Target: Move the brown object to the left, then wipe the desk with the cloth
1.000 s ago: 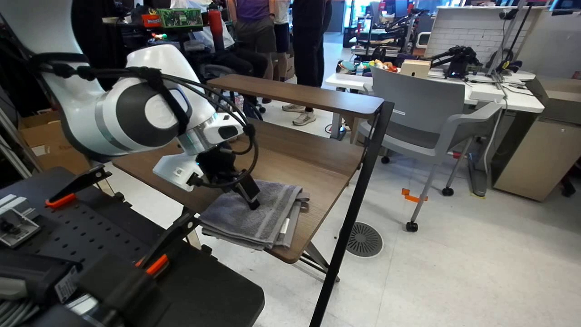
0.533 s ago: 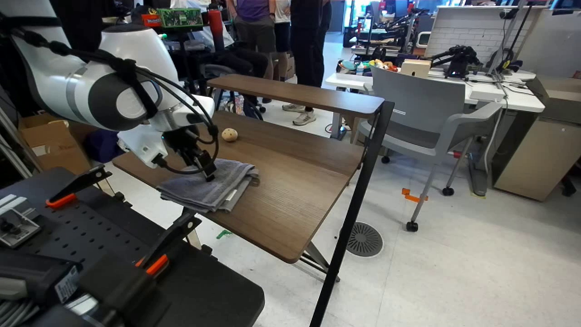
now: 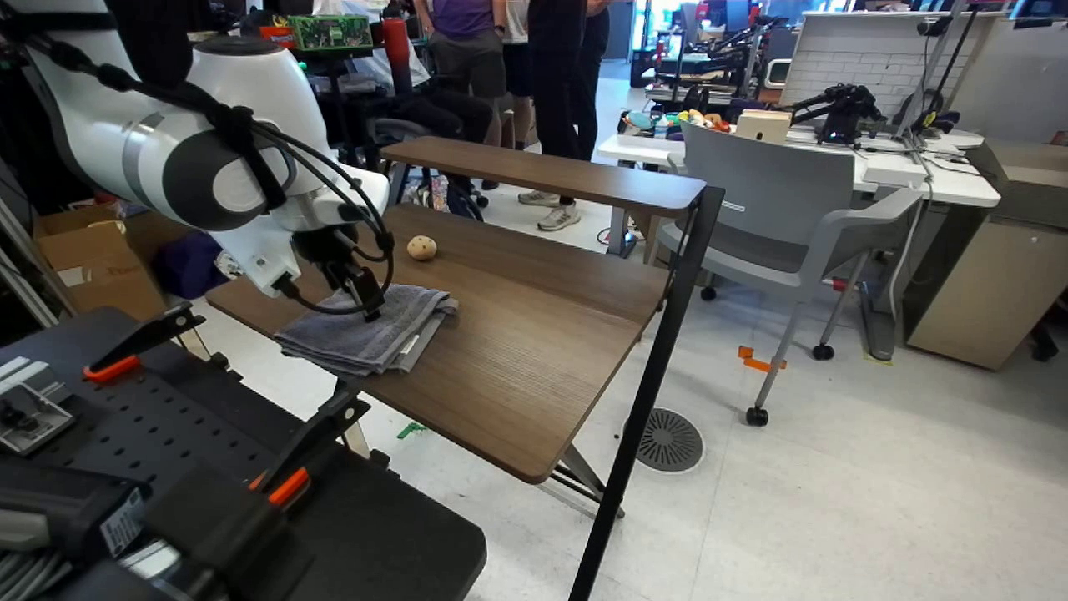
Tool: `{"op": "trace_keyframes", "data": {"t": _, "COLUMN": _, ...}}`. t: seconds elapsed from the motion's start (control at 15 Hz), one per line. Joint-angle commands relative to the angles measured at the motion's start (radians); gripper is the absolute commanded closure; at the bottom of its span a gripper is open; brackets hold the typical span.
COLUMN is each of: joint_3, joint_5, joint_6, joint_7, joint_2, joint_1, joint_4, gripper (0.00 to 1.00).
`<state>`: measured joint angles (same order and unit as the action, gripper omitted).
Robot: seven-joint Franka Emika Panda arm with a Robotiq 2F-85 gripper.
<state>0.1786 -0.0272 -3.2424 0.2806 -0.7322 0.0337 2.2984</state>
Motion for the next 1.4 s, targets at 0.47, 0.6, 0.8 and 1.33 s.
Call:
{"op": "trace_keyframes", "data": {"t": 0.47, "joint_3": -0.189, "joint_5": 0.168, "joint_6": 0.081, "joint_7": -0.011, "joint_2": 0.078, "joint_1": -0.183, "joint_4": 0.022, "gripper": 0.00}}
{"op": "trace_keyframes", "data": {"t": 0.6, "joint_3": -0.187, "joint_5": 0.176, "joint_6": 0.069, "joint_7": -0.013, "joint_2": 0.110, "joint_1": -0.184, "joint_4": 0.044, "gripper": 0.00}}
{"op": "trace_keyframes", "data": {"t": 0.8, "joint_3": -0.188, "joint_5": 0.175, "joint_6": 0.095, "joint_7": -0.020, "joint_2": 0.137, "joint_1": -0.177, "joint_4": 0.055, "gripper": 0.00}}
{"op": "trace_keyframes", "data": {"t": 1.33, "joint_3": -0.266, "joint_5": 0.147, "joint_6": 0.230, "joint_7": 0.021, "joint_2": -0.095, "joint_1": -0.273, "joint_4": -0.115, "gripper": 0.00}}
